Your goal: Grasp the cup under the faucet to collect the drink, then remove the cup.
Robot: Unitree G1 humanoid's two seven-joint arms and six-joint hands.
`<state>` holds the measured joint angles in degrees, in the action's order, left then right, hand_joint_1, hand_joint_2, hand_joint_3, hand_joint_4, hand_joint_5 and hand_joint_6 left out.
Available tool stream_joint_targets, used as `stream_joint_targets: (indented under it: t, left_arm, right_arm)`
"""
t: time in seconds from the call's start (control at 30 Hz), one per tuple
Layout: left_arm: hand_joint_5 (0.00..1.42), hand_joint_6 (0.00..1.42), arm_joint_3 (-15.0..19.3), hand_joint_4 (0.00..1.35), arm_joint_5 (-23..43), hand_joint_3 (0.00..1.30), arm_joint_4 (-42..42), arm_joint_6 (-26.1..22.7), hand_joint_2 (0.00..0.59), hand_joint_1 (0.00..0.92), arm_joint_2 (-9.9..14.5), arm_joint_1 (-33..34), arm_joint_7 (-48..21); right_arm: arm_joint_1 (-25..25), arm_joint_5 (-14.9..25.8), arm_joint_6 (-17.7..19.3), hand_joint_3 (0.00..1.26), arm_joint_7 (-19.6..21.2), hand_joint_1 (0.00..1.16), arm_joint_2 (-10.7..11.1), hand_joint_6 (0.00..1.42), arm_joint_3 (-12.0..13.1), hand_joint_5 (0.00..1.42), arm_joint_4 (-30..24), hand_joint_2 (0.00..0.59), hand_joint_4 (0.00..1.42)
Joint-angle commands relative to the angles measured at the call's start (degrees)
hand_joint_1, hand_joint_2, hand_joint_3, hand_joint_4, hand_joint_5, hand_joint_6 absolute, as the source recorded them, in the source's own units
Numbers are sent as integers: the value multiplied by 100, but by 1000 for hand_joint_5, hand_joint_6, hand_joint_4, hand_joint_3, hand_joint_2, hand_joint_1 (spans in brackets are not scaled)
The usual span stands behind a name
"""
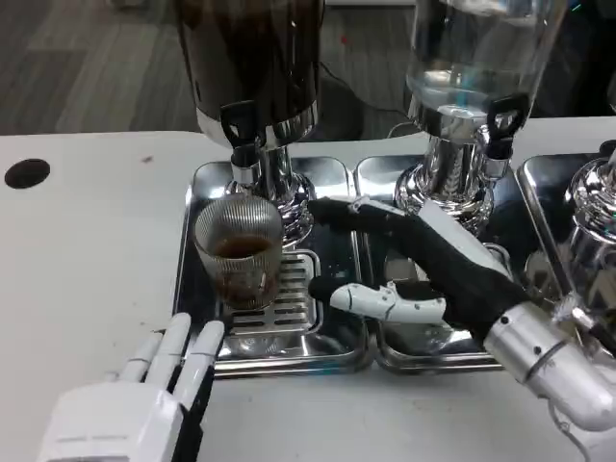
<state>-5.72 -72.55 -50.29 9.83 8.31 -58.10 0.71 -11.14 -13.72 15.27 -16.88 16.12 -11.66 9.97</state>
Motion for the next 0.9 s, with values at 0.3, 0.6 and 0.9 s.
stream_joint_targets:
  t: [0.3, 0.6, 0.9]
  left_arm:
    - [94, 301, -82, 0, -47, 94, -237, 105, 52, 0, -70, -305, 51]
    - [92, 302, 149, 0, 143, 86, -329, 175, 55, 0, -57, -494, 146]
    - [91, 303, 558, 0, 465, 84, -199, 172, 58, 0, 5, -404, 41]
  right_arm:
    - [-385, -222, -176, 144, 513, 424, -427, 27, -72, 119, 368, 59, 111]
    - [-575, -460, -357, 124, 976, 436, -831, 8, -150, 121, 684, 29, 132]
    - [-741, -580, -199, 129, 1429, 445, -1163, 8, -321, 121, 1374, 29, 132]
